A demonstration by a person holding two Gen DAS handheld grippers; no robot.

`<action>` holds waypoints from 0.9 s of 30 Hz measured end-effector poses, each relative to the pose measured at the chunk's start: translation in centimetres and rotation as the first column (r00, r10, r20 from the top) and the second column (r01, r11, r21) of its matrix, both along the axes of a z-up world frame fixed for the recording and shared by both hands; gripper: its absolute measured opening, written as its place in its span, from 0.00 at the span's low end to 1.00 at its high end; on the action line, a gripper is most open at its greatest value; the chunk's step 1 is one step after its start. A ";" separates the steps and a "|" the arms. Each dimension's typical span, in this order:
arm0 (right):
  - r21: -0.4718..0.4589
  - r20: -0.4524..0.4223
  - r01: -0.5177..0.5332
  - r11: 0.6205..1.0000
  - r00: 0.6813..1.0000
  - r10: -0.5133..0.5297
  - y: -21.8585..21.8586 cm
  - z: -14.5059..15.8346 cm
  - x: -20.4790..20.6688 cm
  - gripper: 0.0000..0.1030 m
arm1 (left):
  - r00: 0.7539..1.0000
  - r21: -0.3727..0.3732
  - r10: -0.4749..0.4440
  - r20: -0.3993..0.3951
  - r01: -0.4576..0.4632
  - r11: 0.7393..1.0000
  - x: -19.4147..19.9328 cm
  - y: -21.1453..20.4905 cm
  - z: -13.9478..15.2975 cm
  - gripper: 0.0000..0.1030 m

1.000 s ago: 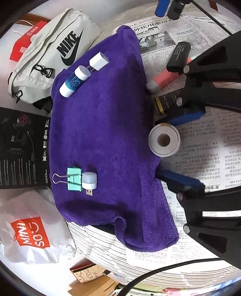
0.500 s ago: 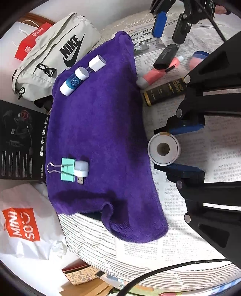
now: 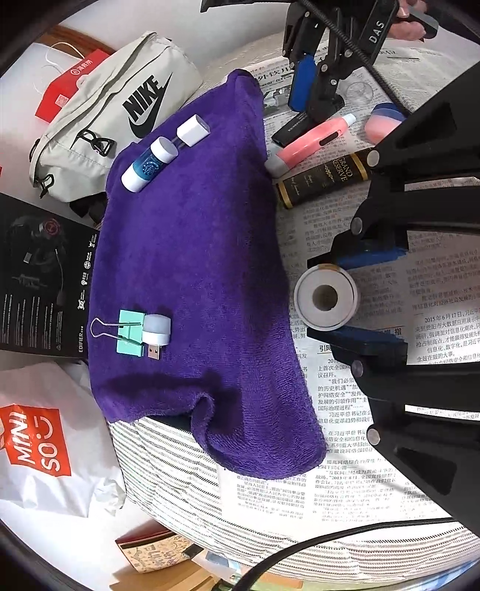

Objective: Organize rigid objects
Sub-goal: 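Grasp white tape roll with left tool while right tool reaches black stick, then close the right tool on the black stick while the left tool holds the tape roll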

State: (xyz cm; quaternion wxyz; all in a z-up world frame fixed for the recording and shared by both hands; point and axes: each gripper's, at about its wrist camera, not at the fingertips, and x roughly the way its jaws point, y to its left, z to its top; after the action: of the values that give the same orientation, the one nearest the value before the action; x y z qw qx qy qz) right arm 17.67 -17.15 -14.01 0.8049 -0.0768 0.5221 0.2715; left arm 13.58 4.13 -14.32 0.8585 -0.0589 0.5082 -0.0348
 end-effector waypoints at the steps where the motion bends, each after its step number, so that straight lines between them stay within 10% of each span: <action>1: 0.004 -0.005 0.003 1.000 1.000 -0.003 -0.2 0.0 0.0 0.26 | 1.000 -0.002 0.000 0.001 0.000 1.000 0.0 0.0 0.0 0.27; 27: -0.126 0.024 0.083 0.988 0.996 -0.081 -1.1 -0.3 -0.9 0.22 | 1.000 0.073 0.002 -0.008 -0.001 0.997 -0.5 -0.4 -0.1 0.27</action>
State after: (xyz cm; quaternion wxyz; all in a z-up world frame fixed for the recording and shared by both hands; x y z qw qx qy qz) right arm 16.75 -18.22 -14.33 0.8138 -0.1088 0.5334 0.2036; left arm 13.06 3.76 -14.43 0.8582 -0.0280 0.5124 -0.0153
